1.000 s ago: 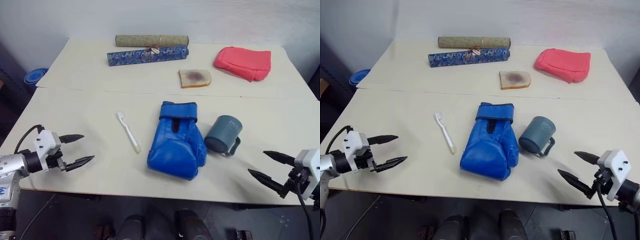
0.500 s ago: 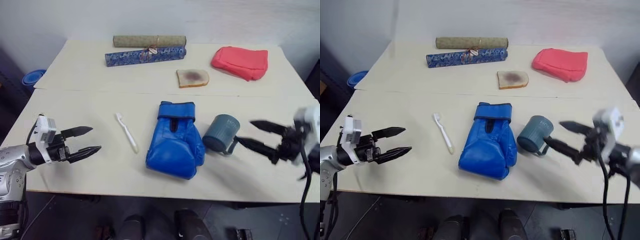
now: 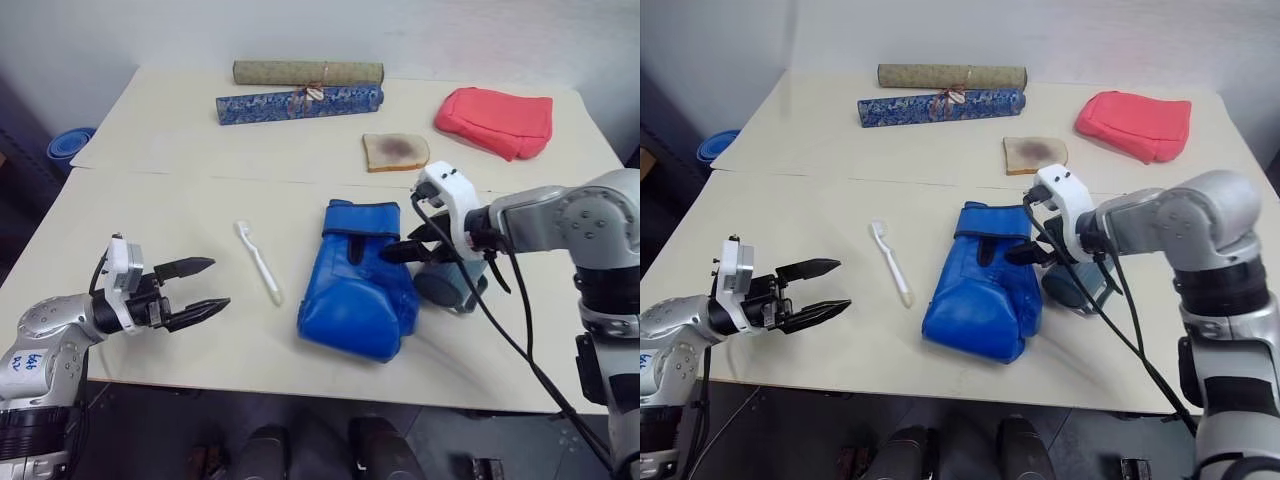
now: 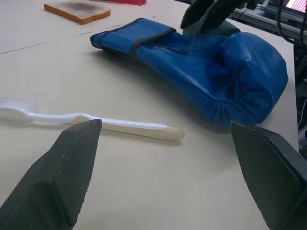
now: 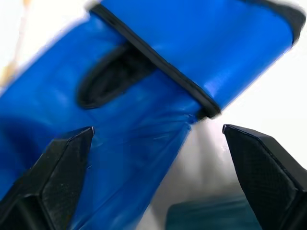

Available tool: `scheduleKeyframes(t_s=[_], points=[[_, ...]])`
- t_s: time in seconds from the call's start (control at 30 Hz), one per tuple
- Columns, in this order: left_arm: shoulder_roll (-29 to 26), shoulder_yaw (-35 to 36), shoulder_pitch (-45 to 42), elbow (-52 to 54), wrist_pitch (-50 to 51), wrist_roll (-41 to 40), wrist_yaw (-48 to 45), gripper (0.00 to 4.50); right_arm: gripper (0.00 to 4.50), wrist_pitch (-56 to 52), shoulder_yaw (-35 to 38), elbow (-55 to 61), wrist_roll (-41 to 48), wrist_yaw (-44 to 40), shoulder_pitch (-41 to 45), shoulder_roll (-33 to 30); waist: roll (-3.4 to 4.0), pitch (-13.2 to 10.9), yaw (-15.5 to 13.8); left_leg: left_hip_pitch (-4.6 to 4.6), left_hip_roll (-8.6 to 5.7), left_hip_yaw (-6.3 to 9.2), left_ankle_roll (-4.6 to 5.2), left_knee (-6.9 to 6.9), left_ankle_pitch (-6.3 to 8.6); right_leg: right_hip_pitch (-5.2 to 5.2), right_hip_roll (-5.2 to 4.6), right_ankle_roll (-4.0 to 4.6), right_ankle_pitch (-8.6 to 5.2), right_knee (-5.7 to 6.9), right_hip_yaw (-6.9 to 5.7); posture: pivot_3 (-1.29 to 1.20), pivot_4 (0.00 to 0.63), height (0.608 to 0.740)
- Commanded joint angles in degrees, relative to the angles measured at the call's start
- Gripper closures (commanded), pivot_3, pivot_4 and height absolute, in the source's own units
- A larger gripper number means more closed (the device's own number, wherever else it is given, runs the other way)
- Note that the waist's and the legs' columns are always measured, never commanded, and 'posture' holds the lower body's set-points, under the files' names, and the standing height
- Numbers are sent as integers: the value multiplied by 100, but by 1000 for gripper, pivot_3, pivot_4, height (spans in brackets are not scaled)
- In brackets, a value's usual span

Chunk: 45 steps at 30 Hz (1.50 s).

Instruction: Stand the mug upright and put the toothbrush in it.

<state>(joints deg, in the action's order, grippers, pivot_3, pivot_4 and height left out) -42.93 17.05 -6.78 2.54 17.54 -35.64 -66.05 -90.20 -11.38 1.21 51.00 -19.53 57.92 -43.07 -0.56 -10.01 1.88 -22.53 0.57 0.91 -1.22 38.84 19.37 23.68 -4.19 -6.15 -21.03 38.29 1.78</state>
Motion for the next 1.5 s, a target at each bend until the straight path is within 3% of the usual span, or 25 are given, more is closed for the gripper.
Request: scheduleKeyframes(t_s=[0.03, 0.2, 0.23, 0.3, 0.53, 0.7, 0.87, 0.93, 1.0, 1.1, 1.23, 1.4, 1.47, 1.5], points=[[54, 163, 133, 428, -93, -103, 83, 0, 34, -223, -346, -173, -42, -472, 295, -140, 0, 0, 3, 0, -1, 0, 3, 5, 2, -2, -1, -1, 1, 0, 0, 0, 150, 740], [165, 106, 214, 918, -35, -244, 116, 0, 34, -230, -1104, -299, -109, -1077, 514, -406, 0, 0, -6, 2, 0, 1, 8, 20, 4, -4, 0, -2, 1, -3, 1, 0, 150, 740], [170, 58, 233, 1056, 27, -310, 78, 0, 201, -230, -1212, -370, -105, -1211, 553, -397, 0, 0, -6, 2, 0, 1, 8, 20, 4, -4, 0, -2, 1, -2, 1, 0, 150, 740], [168, -46, 285, 1259, 91, -374, 7, 0, 616, -230, -1348, -596, -74, -1421, 602, -335, 0, 0, -5, 3, 0, 1, 9, 19, 5, -4, 0, -2, 1, -2, 1, 0, 150, 740], [184, -61, 327, 1190, 16, -313, -4, 0, 2931, -230, -942, -1473, 262, -1596, 742, 58, 0, 0, 25, 8, 2, 0, 9, 19, 5, -5, 4, -2, 1, 3, 1, 0, 150, 740], [220, -87, 268, 1096, -74, -252, 42, 0, 4064, -230, -275, -1711, 886, -1716, 842, 63, 1, -1, -1, 5, -1, -1, 10, 23, 6, -7, 3, -2, 1, 2, 0, 0, 150, 740], [254, -66, 302, 1077, -139, -241, 74, 0, 4191, -230, 801, -2571, 1781, -1481, 1344, -264, 1, -2, -22, -1, -3, -2, 12, 23, 7, -6, 1, -3, 2, 12, -2, 0, 150, 740], [246, -16, 315, 1069, -143, -253, 102, 0, 4191, -230, 1255, -2762, 1550, -1399, 1515, -670, 1, -3, -43, -2, -3, 2, 14, 21, 8, -7, 1, -3, 2, 11, -6, 0, 150, 740], [229, 10, 289, 1039, -160, -253, 125, 0, 4191, -54, 1407, -2951, 898, -1401, 1564, -1278, 1, -2, -74, -9, -4, 5, 19, 18, 11, -7, 0, -3, 2, -7, -9, 0, 150, 740], [225, 6, 214, 969, -182, -237, 156, 0, 4191, 786, 1065, -3459, -233, -1667, 1393, -2161, 1, -3, -113, -13, -17, 3, 30, 16, 17, -8, -7, -3, 2, -35, -7, 0, 150, 740], [257, -13, 82, 820, -169, -272, 195, 0, 4191, 2377, 709, -4743, -1685, -2110, 1156, -2664, 3, -4, -60, -9, -44, -22, 47, 18, 22, -7, -23, -12, 6, -35, 6, 0, 150, 740], [293, -188, -106, 643, -97, -254, 144, 0, 4191, 4198, 1196, -6498, -2559, -1531, 988, -2401, 20, -11, 9, 13, -48, -78, 60, 12, 16, -5, -22, -36, 19, -31, 16, 0, 150, 740], [335, -272, -235, 570, -111, -219, 159, 0, 4191, 4691, 1545, -6978, -2666, -873, 961, -2216, 25, -13, 58, 22, -42, -94, 60, 11, 15, -5, -18, -40, 20, -29, 25, 0, 150, 740], [359, -316, -314, 540, -116, -204, 168, 0, 3843, 4834, 1800, -7195, -2620, -561, 932, -2147, 25, -13, 73, 23, -37, -101, 58, 12, 14, -5, -16, -42, 21, -27, 25, 0, 150, 740]])
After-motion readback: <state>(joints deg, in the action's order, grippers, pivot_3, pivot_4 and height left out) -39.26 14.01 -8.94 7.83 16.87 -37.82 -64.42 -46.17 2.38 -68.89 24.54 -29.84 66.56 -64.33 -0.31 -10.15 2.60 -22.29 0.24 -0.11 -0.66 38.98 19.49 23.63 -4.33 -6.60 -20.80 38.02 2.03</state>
